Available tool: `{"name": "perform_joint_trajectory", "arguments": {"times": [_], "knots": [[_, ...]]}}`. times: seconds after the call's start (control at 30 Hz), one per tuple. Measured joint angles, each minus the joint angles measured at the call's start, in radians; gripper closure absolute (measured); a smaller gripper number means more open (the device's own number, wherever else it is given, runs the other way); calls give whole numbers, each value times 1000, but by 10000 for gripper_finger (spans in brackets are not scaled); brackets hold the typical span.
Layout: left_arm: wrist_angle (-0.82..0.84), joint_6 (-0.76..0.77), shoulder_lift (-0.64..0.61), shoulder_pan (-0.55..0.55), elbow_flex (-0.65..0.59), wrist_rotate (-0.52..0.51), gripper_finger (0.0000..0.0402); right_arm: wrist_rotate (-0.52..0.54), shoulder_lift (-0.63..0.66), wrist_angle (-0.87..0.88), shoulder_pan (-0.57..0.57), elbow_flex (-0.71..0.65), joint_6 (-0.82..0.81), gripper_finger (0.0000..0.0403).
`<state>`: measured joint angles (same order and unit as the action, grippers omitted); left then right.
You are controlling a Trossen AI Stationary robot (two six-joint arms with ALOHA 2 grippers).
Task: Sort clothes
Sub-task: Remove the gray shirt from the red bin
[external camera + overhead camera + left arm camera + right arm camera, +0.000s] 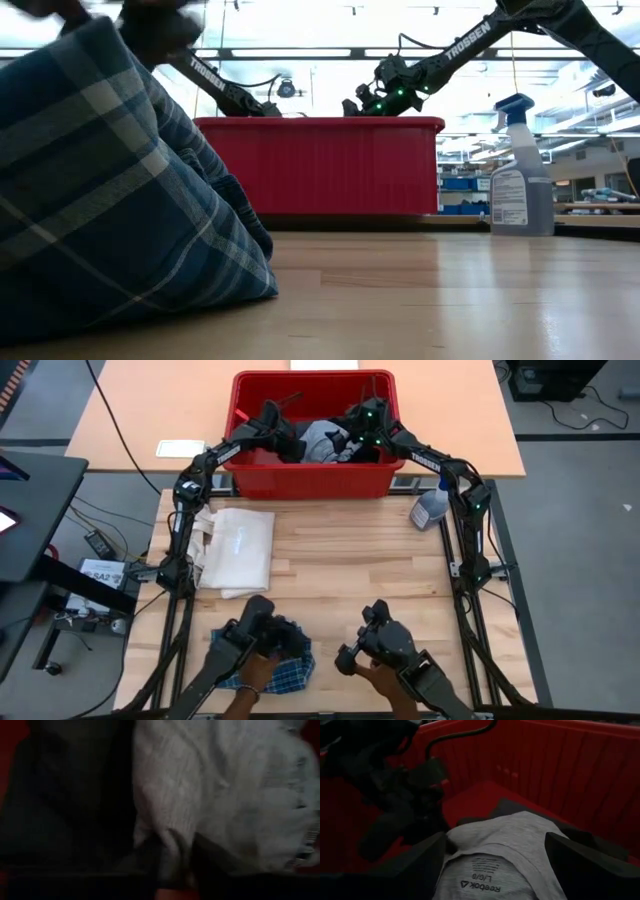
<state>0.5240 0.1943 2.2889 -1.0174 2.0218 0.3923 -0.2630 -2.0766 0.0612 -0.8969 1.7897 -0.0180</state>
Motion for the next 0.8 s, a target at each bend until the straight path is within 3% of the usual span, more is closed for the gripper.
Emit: {"name": "perform_joint_trajectory", "arguments": {"times": [0.07, 0.23, 0.53, 0.8], "knots": [[-43, 8, -14, -3, -1, 76, 378, -27, 0, 1, 4, 0, 23, 54], [-199, -51, -69, 18, 1, 270, 369, -41, 0, 46, 23, 0, 157, 54], [-252, -135, -76, 81, 1, 275, 374, -45, 2, 37, 54, 2, 204, 54], [-332, -80, -76, 96, 0, 266, 375, -24, 3, 65, 83, 2, 198, 54]]}}
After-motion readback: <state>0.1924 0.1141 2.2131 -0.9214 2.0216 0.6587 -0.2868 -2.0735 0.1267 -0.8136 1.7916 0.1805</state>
